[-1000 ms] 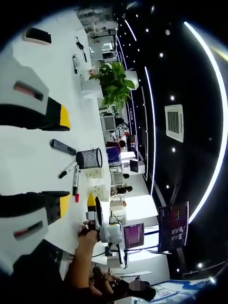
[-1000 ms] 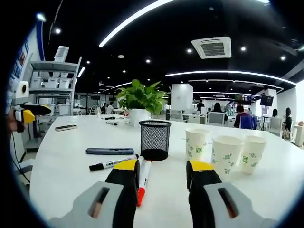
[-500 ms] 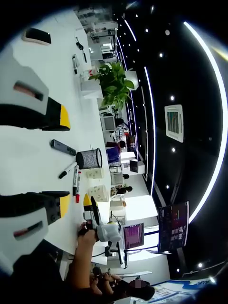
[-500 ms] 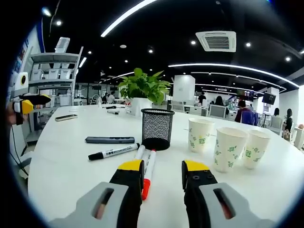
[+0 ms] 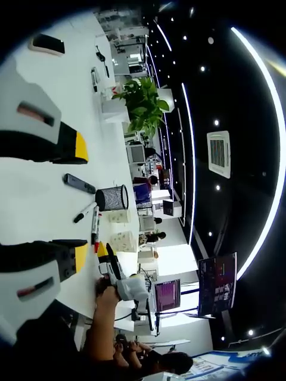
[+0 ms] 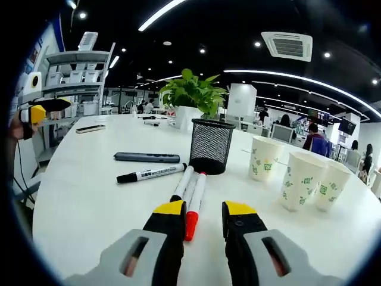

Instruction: Place the scattered laser pointers and whiteboard markers into the pen holder and stack the scattered paper cups together

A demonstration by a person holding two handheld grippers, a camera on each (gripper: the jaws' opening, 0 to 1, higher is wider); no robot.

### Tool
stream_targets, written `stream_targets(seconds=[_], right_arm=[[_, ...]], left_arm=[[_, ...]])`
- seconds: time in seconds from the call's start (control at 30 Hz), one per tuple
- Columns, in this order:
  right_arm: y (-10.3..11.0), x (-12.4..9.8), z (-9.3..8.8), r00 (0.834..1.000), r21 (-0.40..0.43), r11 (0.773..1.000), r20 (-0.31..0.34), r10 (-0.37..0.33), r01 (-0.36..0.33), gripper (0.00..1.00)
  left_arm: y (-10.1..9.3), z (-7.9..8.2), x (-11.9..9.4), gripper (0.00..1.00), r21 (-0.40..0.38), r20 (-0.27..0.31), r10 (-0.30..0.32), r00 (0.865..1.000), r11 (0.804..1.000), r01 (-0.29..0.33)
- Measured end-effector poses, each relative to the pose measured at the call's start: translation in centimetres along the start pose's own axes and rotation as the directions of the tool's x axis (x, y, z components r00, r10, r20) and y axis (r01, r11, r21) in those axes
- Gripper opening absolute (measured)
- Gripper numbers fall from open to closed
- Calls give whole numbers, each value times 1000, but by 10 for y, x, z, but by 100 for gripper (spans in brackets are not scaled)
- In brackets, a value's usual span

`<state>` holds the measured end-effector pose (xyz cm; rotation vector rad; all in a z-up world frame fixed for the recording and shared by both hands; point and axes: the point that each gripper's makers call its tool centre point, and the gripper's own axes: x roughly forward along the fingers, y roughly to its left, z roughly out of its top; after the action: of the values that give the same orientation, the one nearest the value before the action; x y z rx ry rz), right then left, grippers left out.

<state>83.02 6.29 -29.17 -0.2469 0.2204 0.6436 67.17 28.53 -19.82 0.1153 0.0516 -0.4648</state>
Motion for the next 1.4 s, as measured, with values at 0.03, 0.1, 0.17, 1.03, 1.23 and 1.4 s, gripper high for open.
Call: stream_targets(seconds=[0.03, 0.1, 0.17, 1.03, 1.23, 1.4], right_arm=[[0, 0, 0, 1000, -1, 1000, -2, 1, -1, 25], [2, 1, -1, 1000, -3, 1000, -9, 9, -9, 24], [4, 2, -4, 1000, -17, 1000, -23, 9, -10, 22], [10, 2, -22, 994, 41, 998, -95, 55, -52, 14], [9, -2, -24, 995, 16, 999, -95, 32, -31, 12], [-1, -4, -6, 1000, 23, 1000, -14, -5, 5, 12]], left_arm=[[-1, 0, 0, 52, 0, 0, -2, 1000, 1000, 2], [-2, 0, 0, 52, -1, 0, -4, 1000, 1000, 4], [-3, 0, 0, 52, -1, -2, -6, 1000, 1000, 6], [1, 3, -3, 52, 0, 2, 8, 1000, 1000, -8], [4, 3, -5, 52, -1, 3, 18, 1000, 1000, -18], [0, 0, -2, 52, -1, -7, 9, 1000, 1000, -9]])
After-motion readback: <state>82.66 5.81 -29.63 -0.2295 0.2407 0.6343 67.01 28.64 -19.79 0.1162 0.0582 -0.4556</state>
